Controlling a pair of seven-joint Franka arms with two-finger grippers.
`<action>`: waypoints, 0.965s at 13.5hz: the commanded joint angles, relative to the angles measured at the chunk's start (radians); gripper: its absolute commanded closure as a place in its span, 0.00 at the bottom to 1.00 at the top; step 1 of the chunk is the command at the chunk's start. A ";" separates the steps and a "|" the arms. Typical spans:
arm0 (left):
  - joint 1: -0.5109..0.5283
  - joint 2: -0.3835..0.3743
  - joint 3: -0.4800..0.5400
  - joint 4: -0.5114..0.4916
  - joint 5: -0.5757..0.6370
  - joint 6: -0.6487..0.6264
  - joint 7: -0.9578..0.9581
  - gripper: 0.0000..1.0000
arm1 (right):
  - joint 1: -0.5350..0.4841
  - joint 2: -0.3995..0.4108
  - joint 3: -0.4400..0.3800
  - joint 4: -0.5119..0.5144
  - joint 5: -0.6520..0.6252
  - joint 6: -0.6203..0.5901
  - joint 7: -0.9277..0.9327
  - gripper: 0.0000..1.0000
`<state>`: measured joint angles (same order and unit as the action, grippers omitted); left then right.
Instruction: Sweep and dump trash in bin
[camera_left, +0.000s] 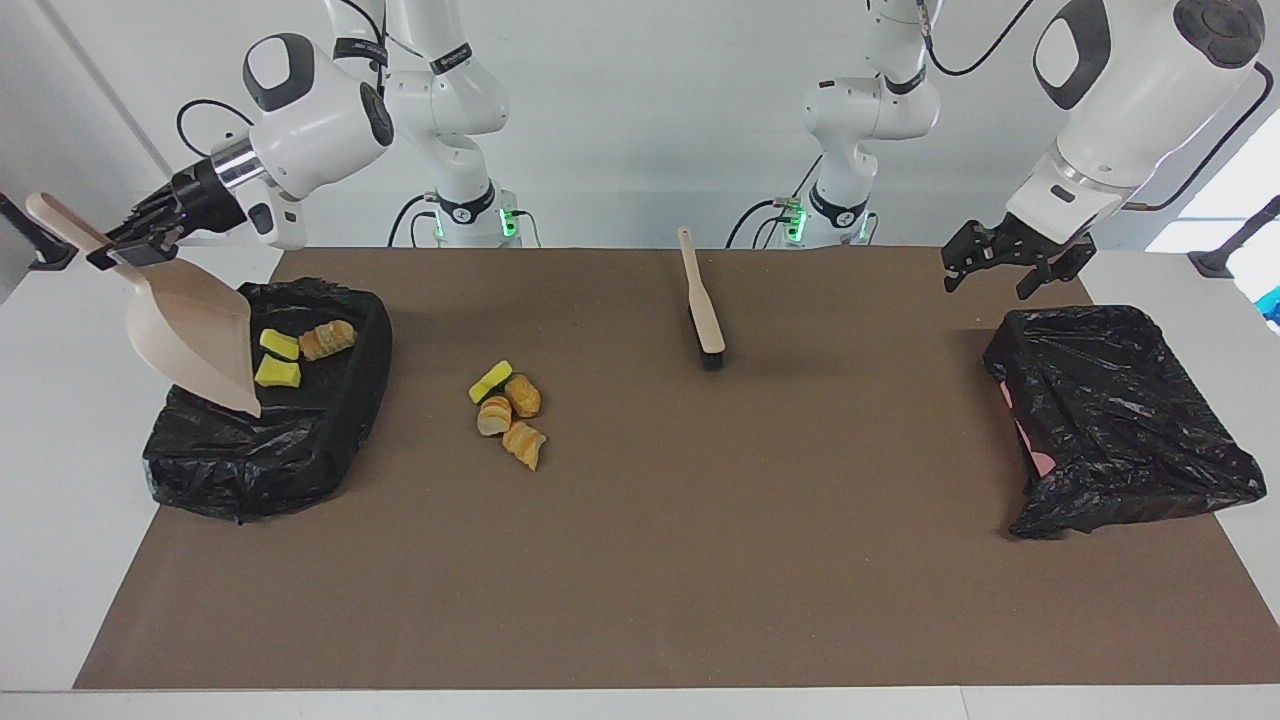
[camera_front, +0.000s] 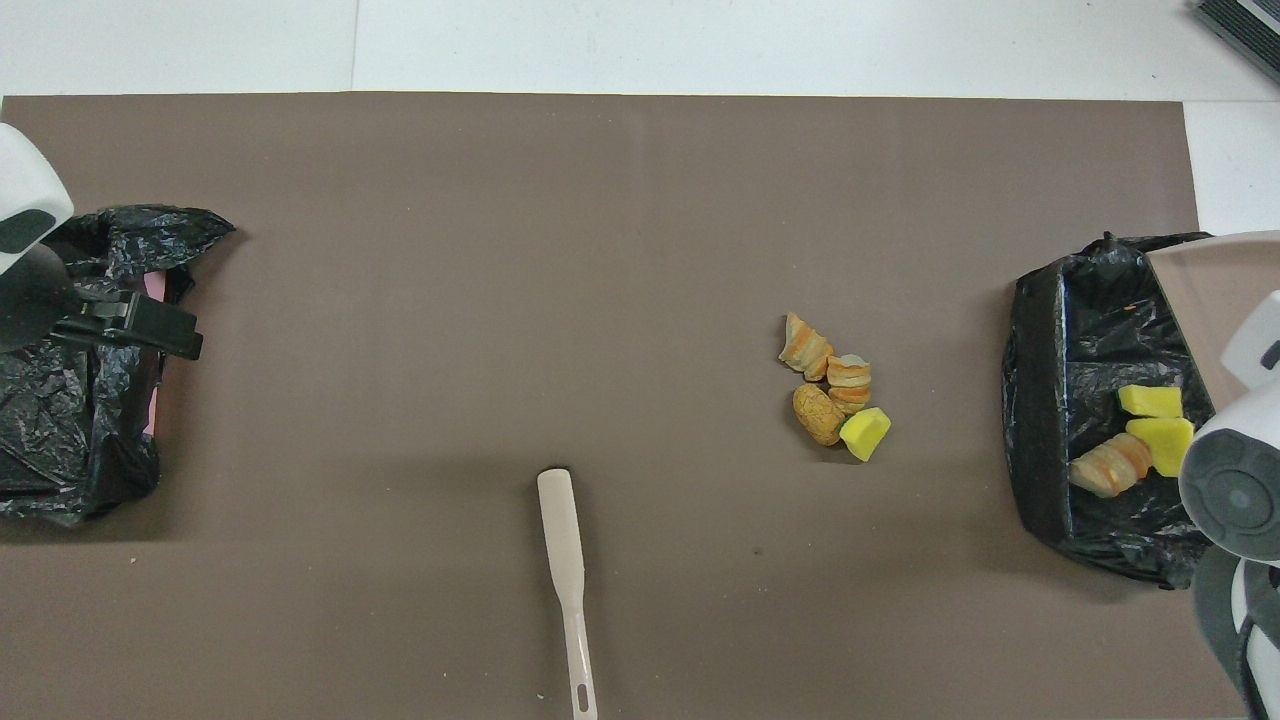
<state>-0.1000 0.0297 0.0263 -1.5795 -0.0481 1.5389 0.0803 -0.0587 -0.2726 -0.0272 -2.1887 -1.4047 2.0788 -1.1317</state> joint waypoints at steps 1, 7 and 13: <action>0.008 -0.024 -0.009 -0.028 0.017 0.021 0.004 0.00 | -0.004 -0.011 0.007 0.055 0.131 0.000 0.006 1.00; 0.010 -0.024 -0.009 -0.028 0.019 0.021 0.004 0.00 | 0.011 -0.007 0.038 0.096 0.475 -0.052 0.133 1.00; 0.008 -0.024 -0.008 -0.028 0.017 0.021 0.004 0.00 | 0.013 0.061 0.182 0.203 0.919 -0.224 0.445 1.00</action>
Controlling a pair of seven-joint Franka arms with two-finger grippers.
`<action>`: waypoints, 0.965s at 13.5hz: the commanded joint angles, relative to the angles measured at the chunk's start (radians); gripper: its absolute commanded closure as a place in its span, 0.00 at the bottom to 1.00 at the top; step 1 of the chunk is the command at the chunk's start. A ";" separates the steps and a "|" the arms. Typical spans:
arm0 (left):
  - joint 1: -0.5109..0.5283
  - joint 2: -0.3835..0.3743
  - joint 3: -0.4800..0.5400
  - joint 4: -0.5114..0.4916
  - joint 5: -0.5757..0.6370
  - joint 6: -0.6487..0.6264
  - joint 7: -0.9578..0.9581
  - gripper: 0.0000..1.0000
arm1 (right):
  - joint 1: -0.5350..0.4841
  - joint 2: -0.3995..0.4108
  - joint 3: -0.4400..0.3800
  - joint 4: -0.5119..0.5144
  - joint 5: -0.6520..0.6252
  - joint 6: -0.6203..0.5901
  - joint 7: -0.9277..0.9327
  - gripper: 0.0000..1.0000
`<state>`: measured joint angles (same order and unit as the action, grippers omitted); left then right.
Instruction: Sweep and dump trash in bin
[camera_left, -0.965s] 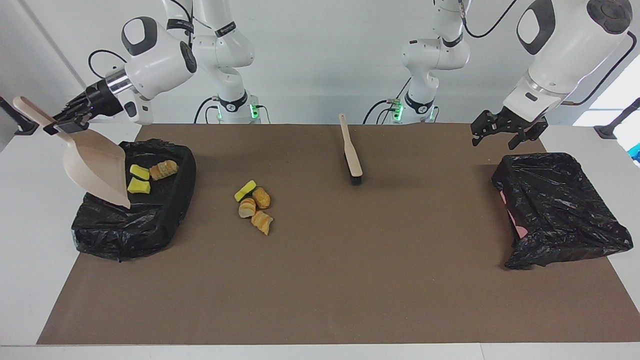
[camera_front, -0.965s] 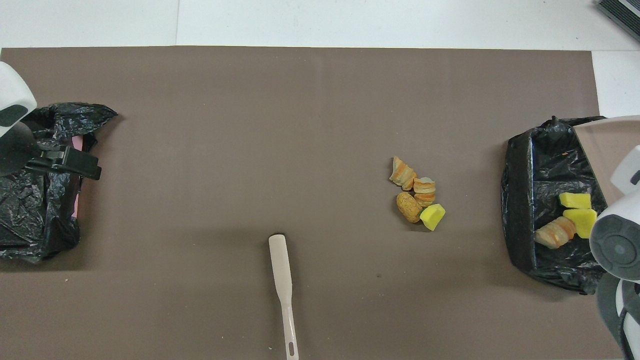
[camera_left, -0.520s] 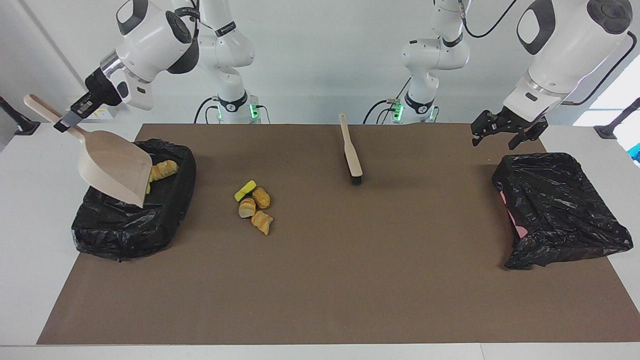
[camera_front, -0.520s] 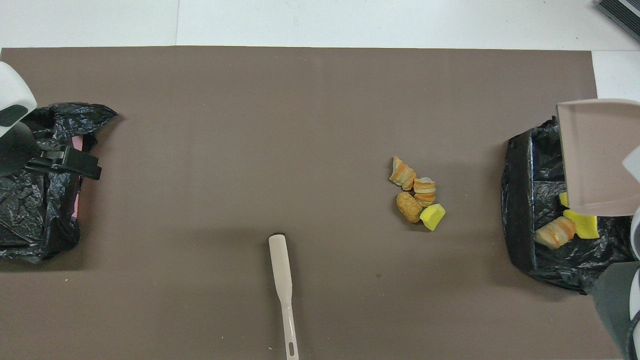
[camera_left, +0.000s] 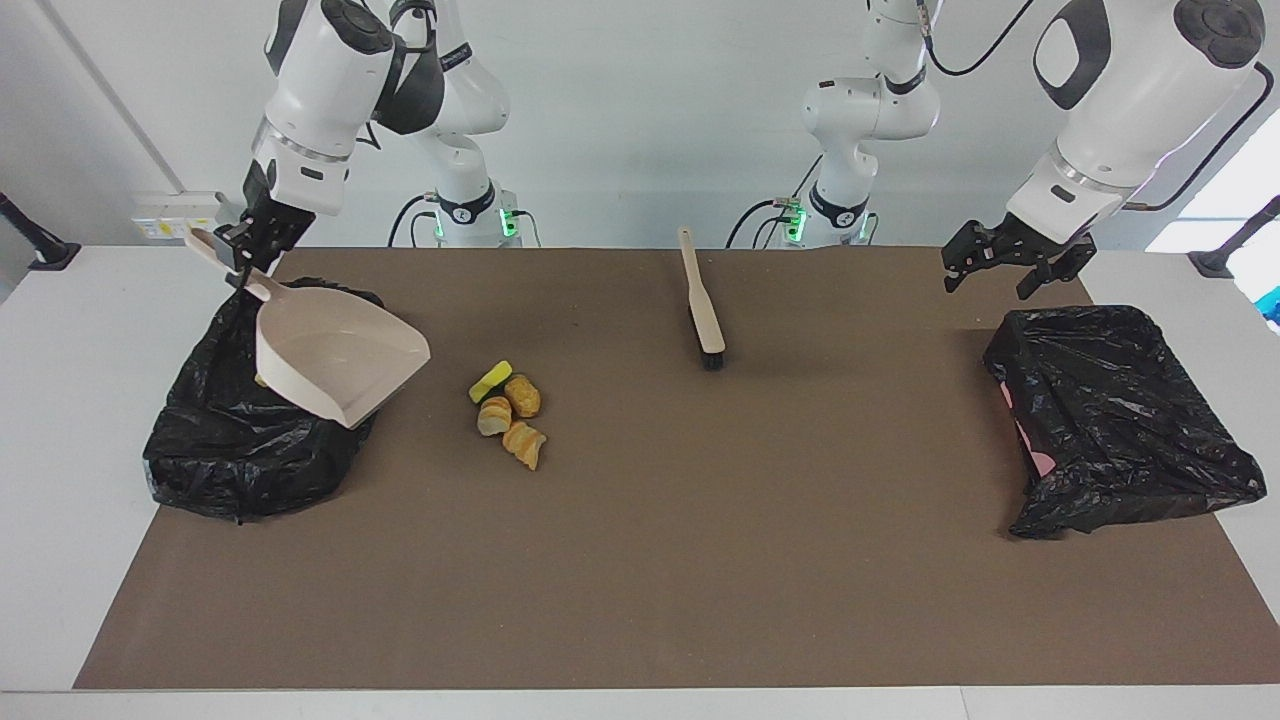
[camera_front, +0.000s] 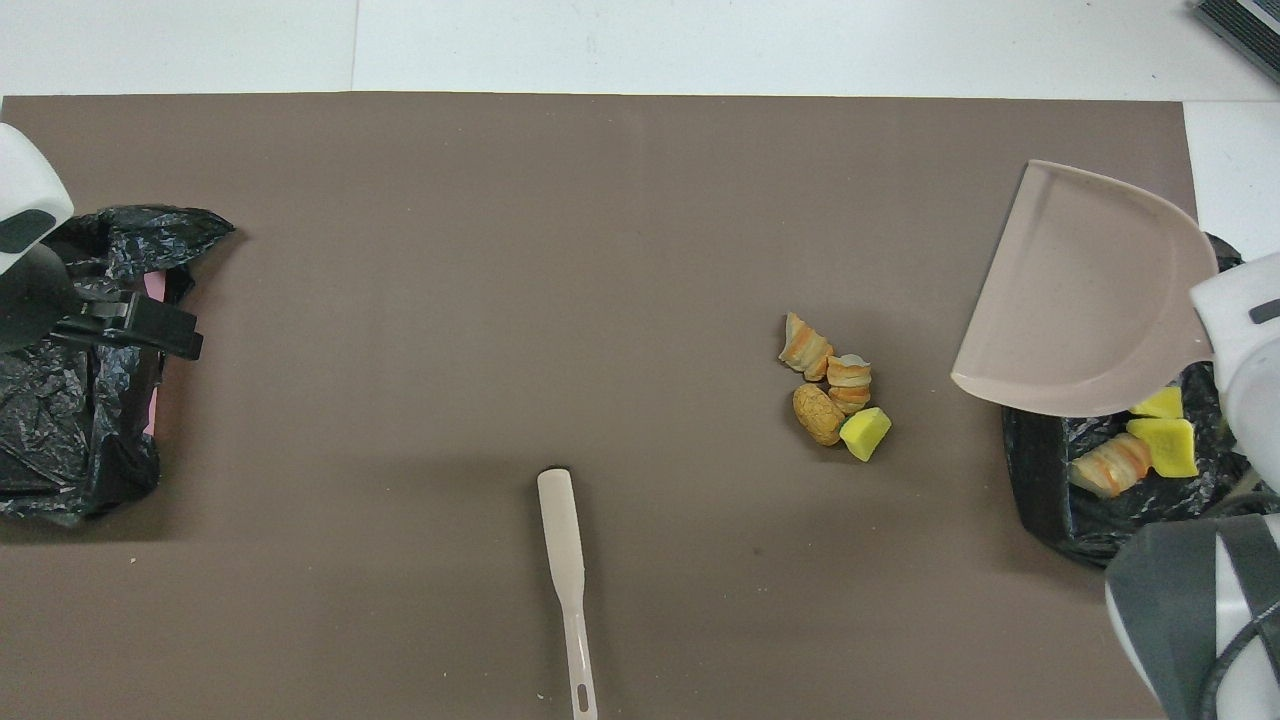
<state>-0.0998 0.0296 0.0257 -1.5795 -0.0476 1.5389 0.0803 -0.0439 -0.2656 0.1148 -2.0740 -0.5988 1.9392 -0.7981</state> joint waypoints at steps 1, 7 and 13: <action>0.008 -0.023 -0.009 -0.028 0.017 0.021 0.004 0.00 | -0.002 0.081 0.075 0.130 0.172 -0.142 0.207 1.00; 0.008 -0.023 -0.007 -0.028 0.018 0.021 0.004 0.00 | 0.033 0.238 0.220 0.242 0.578 -0.201 0.788 1.00; -0.003 -0.023 -0.009 -0.028 0.017 0.017 0.004 0.00 | 0.232 0.607 0.220 0.613 0.616 -0.212 1.195 1.00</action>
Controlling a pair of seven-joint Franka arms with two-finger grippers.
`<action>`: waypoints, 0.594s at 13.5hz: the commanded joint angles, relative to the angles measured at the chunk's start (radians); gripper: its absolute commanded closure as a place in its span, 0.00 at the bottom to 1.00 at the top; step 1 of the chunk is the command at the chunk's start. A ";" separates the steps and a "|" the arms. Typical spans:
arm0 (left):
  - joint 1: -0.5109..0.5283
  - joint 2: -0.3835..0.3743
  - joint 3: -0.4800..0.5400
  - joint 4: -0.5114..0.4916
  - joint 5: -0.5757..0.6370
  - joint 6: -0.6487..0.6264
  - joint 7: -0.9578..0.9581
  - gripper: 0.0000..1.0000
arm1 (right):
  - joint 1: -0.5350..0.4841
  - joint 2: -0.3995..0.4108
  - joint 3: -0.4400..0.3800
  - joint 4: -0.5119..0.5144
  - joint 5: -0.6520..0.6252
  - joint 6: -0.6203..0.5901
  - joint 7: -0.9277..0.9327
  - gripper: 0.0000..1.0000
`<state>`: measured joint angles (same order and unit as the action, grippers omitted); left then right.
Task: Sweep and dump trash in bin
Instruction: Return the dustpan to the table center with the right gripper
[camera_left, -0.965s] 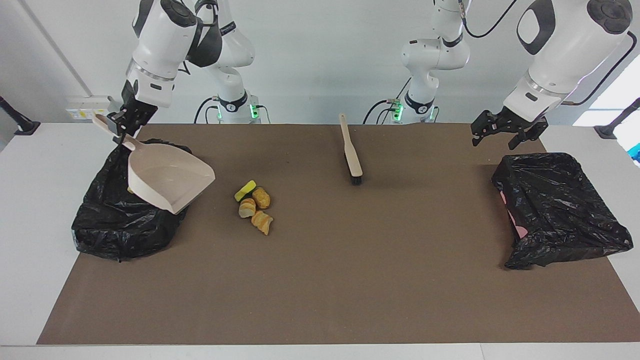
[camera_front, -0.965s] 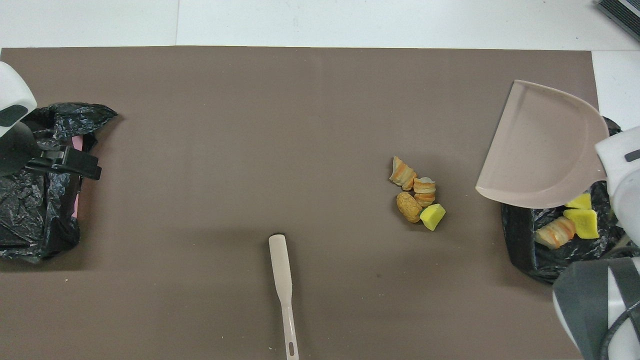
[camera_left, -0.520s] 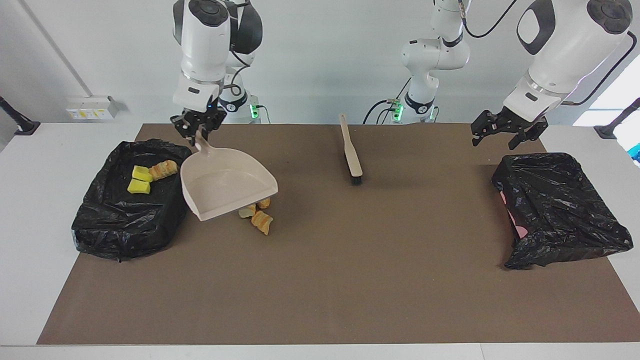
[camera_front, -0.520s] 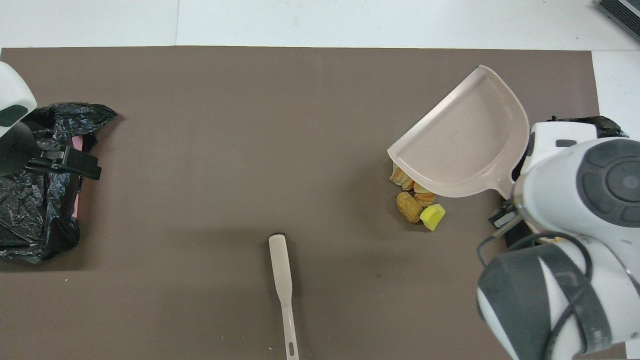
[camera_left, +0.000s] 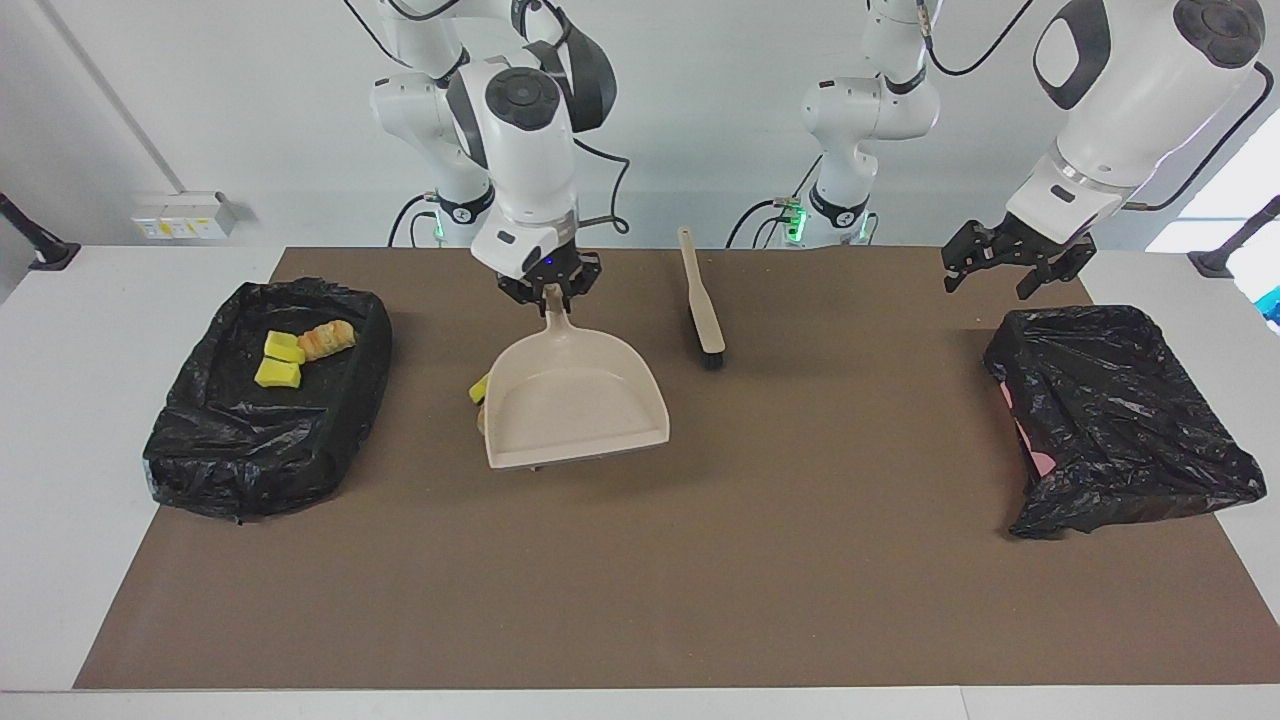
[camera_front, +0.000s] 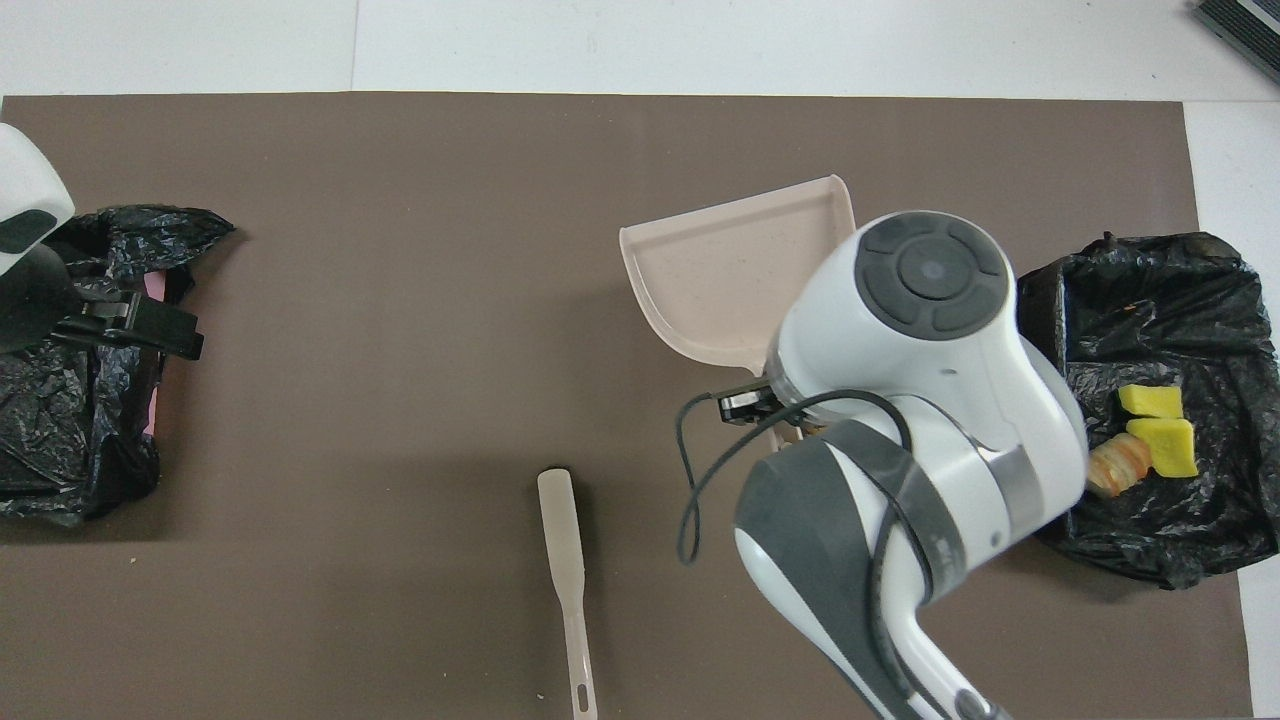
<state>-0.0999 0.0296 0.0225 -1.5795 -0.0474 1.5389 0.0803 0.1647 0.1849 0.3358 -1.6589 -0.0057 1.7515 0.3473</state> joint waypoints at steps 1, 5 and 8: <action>-0.004 -0.023 -0.006 -0.028 0.017 0.010 0.004 0.00 | 0.053 0.221 -0.001 0.265 0.024 -0.007 0.109 1.00; -0.008 -0.031 -0.007 -0.027 0.017 0.009 -0.001 0.00 | 0.185 0.453 -0.018 0.500 0.013 0.020 0.277 1.00; -0.008 -0.033 -0.012 -0.022 0.017 0.010 -0.001 0.00 | 0.199 0.482 -0.017 0.473 0.007 0.110 0.276 1.00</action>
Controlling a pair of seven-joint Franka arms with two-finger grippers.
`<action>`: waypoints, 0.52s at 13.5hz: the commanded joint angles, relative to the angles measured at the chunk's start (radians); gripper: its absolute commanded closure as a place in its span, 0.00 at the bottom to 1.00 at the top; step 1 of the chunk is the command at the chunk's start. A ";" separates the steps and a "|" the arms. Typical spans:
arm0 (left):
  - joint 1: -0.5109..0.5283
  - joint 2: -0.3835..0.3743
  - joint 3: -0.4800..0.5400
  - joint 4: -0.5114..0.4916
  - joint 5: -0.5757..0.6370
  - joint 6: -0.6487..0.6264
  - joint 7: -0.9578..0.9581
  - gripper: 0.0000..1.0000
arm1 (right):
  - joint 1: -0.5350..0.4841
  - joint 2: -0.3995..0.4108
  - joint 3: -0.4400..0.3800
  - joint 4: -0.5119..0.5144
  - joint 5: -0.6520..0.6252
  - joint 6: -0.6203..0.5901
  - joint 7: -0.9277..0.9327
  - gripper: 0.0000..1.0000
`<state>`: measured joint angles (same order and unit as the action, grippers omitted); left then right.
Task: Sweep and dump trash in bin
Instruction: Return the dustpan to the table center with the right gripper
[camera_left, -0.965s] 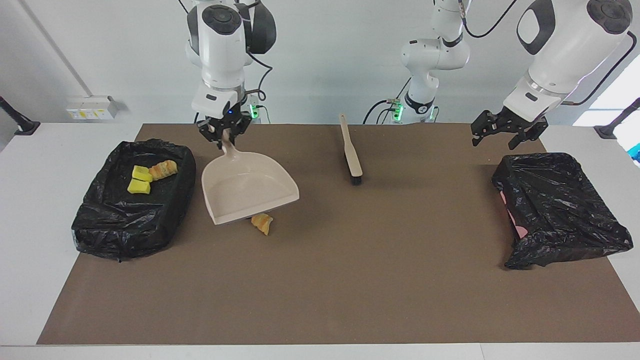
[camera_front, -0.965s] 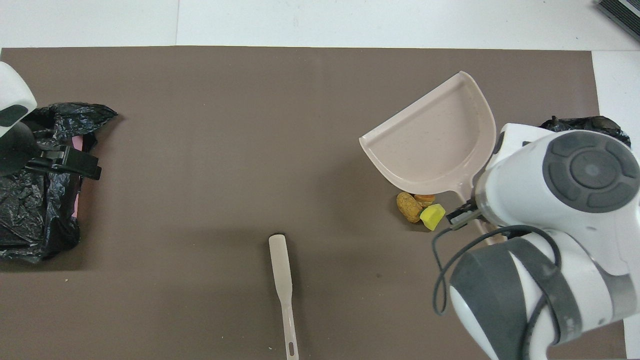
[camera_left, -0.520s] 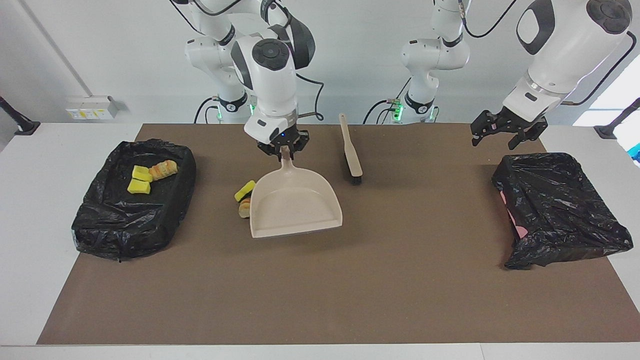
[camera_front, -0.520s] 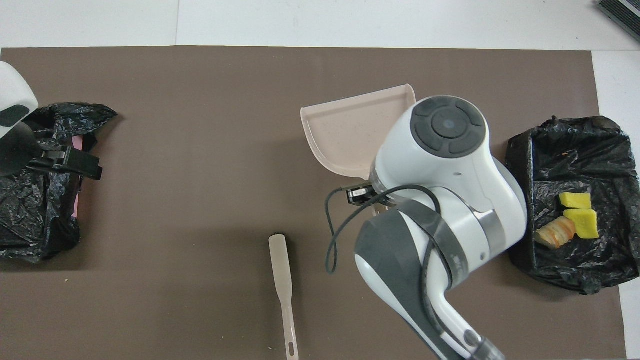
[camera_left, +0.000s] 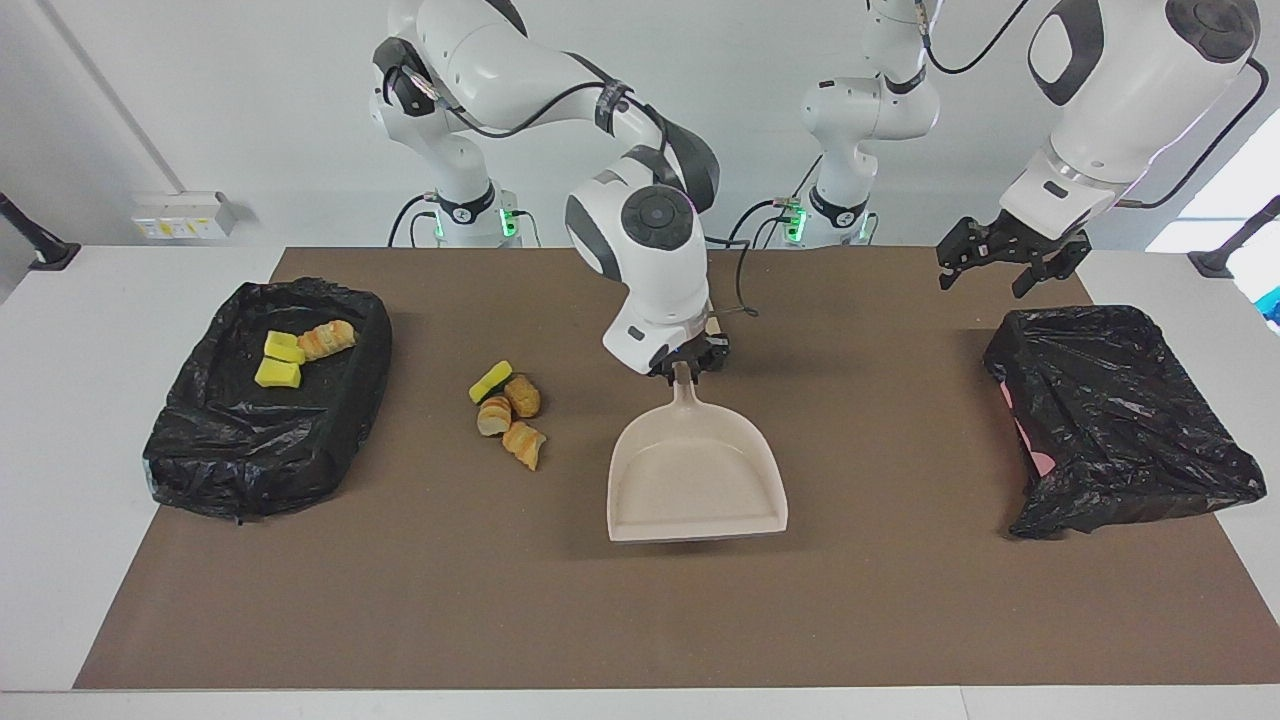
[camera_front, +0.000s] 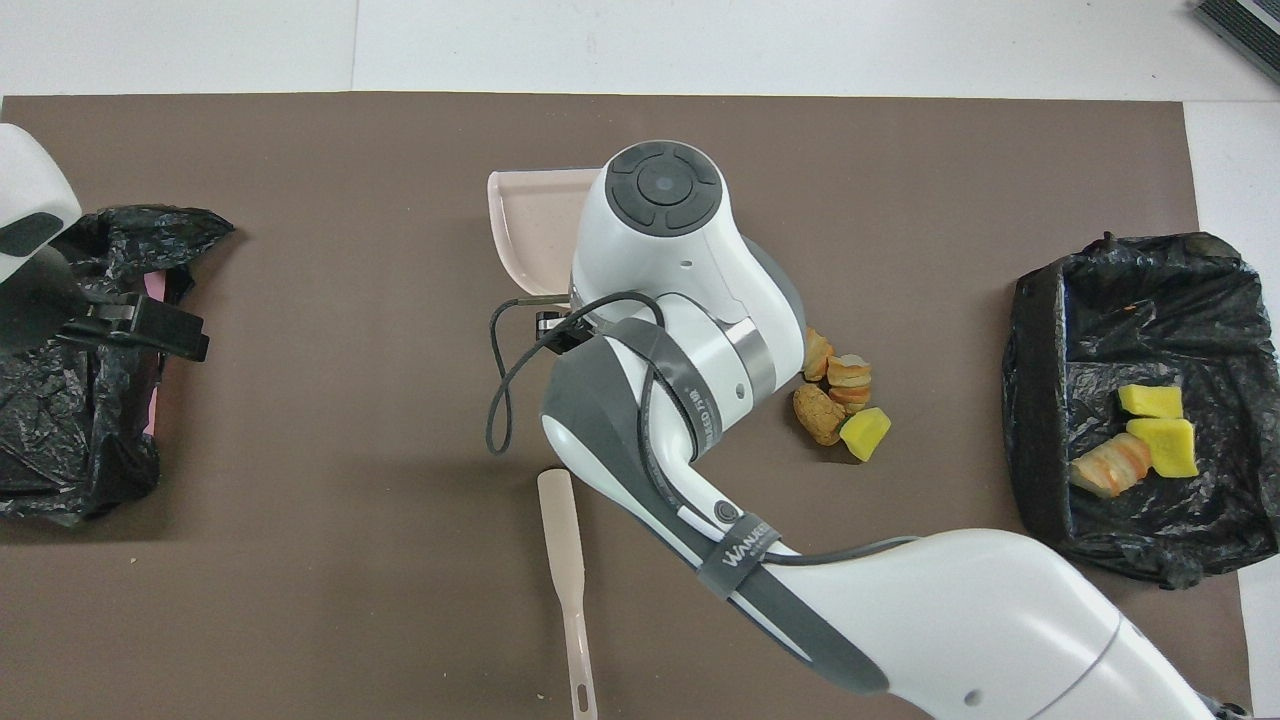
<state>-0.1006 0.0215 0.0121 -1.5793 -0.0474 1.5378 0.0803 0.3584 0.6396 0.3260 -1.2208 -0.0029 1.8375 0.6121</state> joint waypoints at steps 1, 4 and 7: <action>-0.007 -0.025 -0.004 -0.025 0.014 0.016 -0.001 0.00 | 0.022 0.034 -0.007 0.018 -0.011 0.051 0.009 1.00; -0.008 -0.029 -0.004 -0.034 0.011 0.036 -0.002 0.00 | 0.002 0.034 -0.004 -0.018 0.004 0.101 -0.005 1.00; -0.008 -0.029 -0.006 -0.039 0.009 0.050 -0.002 0.00 | -0.001 0.042 -0.004 -0.075 0.014 0.206 -0.011 1.00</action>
<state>-0.1007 0.0185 0.0040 -1.5801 -0.0474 1.5497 0.0803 0.3674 0.6852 0.3202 -1.2611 -0.0053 1.9930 0.6121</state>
